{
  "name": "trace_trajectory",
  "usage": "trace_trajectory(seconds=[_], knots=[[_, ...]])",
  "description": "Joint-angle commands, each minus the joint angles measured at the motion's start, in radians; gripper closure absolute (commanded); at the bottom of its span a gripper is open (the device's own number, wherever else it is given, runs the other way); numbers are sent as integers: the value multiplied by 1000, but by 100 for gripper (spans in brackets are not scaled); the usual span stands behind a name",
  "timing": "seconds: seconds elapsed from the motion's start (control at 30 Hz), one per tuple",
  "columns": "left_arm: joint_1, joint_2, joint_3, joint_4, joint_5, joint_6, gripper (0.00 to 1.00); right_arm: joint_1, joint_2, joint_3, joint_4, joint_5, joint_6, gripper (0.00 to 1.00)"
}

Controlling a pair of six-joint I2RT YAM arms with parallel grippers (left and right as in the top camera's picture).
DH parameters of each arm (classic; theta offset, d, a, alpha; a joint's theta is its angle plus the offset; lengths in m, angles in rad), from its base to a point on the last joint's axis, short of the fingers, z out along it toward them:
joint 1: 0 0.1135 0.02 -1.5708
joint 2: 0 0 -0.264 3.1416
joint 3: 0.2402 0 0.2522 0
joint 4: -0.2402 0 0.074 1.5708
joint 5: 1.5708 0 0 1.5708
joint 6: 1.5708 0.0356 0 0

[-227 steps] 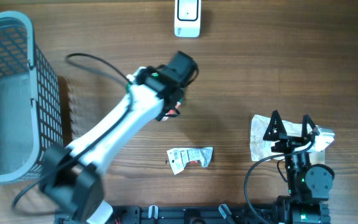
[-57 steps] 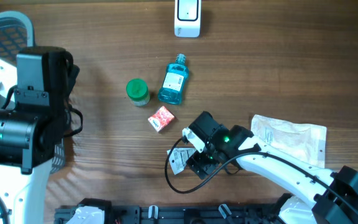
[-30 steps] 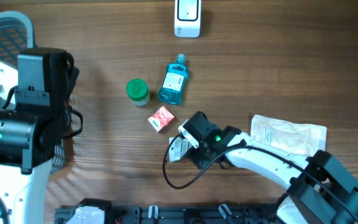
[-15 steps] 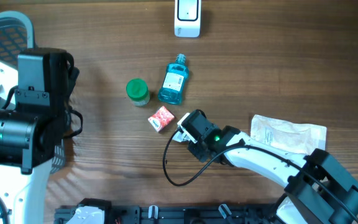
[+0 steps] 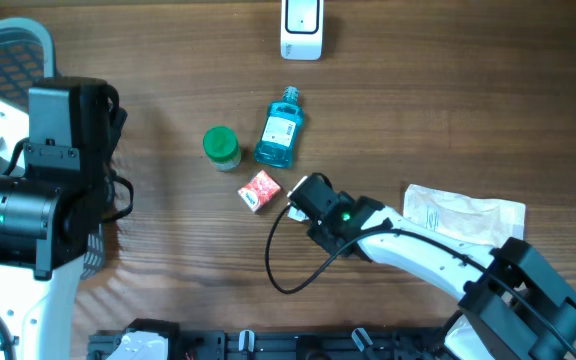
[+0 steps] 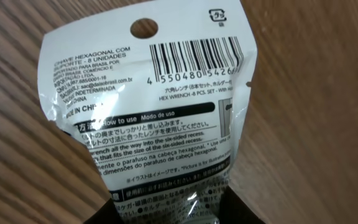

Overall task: Scan the item barcode
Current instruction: 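Lift the silver packet off the table with the right gripper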

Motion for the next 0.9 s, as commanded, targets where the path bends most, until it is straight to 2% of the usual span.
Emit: trace_trajectory(seconds=[0.0, 0.37, 0.57, 0.87], knots=[[6, 0, 0, 0, -6, -24, 0, -1, -27, 108, -33, 30, -105, 95], [6, 0, 0, 11, -7, -24, 0, -1, -249, 311, -240, -4, -232, 95], [6, 0, 0, 27, -7, -24, 0, 0, -400, 337, -305, -16, -236, 95], [6, 0, 0, 31, -6, -24, 0, 0, -579, 338, -363, -171, -233, 95]])
